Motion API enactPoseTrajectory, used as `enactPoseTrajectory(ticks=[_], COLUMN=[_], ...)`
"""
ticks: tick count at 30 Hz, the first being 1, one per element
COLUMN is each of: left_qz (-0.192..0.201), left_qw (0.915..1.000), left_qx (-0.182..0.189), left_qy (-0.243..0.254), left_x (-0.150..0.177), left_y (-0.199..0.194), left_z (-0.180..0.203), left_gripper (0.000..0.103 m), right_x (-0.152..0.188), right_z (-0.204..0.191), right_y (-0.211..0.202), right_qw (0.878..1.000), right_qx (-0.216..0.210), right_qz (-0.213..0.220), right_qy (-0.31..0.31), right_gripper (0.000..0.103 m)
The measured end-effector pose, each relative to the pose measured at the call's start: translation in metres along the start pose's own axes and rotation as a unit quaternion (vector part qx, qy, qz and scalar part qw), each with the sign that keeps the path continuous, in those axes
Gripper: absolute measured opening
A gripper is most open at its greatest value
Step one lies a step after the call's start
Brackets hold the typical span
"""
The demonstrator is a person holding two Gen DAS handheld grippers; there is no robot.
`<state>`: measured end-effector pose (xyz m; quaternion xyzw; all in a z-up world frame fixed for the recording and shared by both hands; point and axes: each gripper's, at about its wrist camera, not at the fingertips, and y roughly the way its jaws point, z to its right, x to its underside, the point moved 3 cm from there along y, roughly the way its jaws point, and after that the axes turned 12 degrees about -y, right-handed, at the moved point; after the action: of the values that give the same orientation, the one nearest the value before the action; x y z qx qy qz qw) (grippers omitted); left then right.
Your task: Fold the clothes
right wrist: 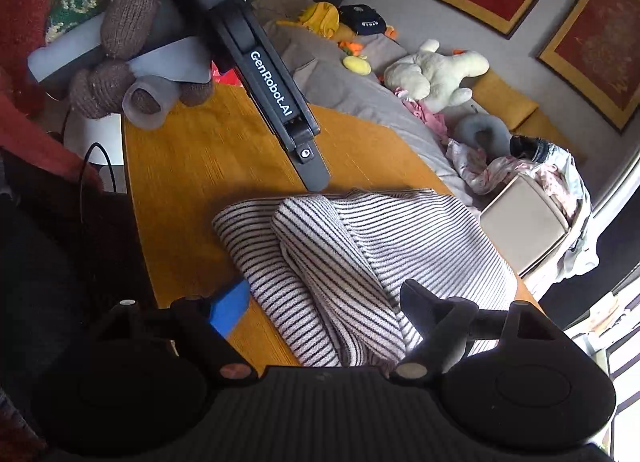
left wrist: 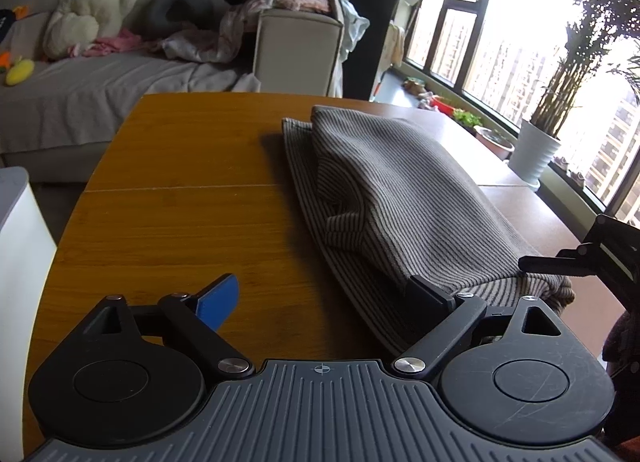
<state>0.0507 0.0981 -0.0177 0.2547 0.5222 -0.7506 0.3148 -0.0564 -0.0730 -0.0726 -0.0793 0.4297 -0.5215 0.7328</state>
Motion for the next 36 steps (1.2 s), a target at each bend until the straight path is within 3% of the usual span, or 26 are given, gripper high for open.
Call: enactPoseTrajectory(ticks=[2,4,8,18,21,23,27,31,36], left_qz=[0.002,0.004,0.007,-0.004,-0.01,-0.017,-0.029,-0.038,-0.034], left_qw=[1.0,0.9999,0.999,0.993,0.9901,0.9885,0.9885,0.992,0.9931], left_qx=[0.003,0.006,0.025,0.069,0.071,0.069,0.052,0.047,0.053], left_qy=[0.004,0.008,0.037,0.096,0.12,0.134,0.138,0.111,0.099], left_x=[0.0,0.0,0.004,0.016,0.022,0.026,0.028,0.02,0.012], left_y=[-0.003,-0.005,-0.014,-0.02,-0.016,-0.01,0.011,0.024,0.023], left_z=[0.001,0.002,0.008,0.027,0.035,0.04,0.045,0.042,0.043], left_gripper=[0.095,0.095,0.095,0.098,0.098,0.098,0.098,0.099,0.099], right_x=[0.001,0.007,0.027,0.056,0.057,0.053,0.036,0.024,0.022], right_z=[0.011,0.033,0.07,0.103,0.108,0.106,0.09,0.071,0.045], right_y=[0.006,0.013,0.019,0.035,0.039,0.04,0.032,0.016,0.015], right_qw=[0.999,0.989,0.954,0.899,0.892,0.9,0.937,0.969,0.989], right_qx=[-0.009,-0.038,-0.087,-0.135,-0.142,-0.136,-0.102,-0.049,-0.006], right_qz=[-0.011,-0.011,0.002,0.027,0.027,0.023,0.013,0.012,-0.005], right_qy=[0.045,0.139,0.287,0.415,0.429,0.414,0.335,0.24,0.148], right_gripper=[0.066,0.064,0.064,0.064,0.064,0.064,0.064,0.076,0.079])
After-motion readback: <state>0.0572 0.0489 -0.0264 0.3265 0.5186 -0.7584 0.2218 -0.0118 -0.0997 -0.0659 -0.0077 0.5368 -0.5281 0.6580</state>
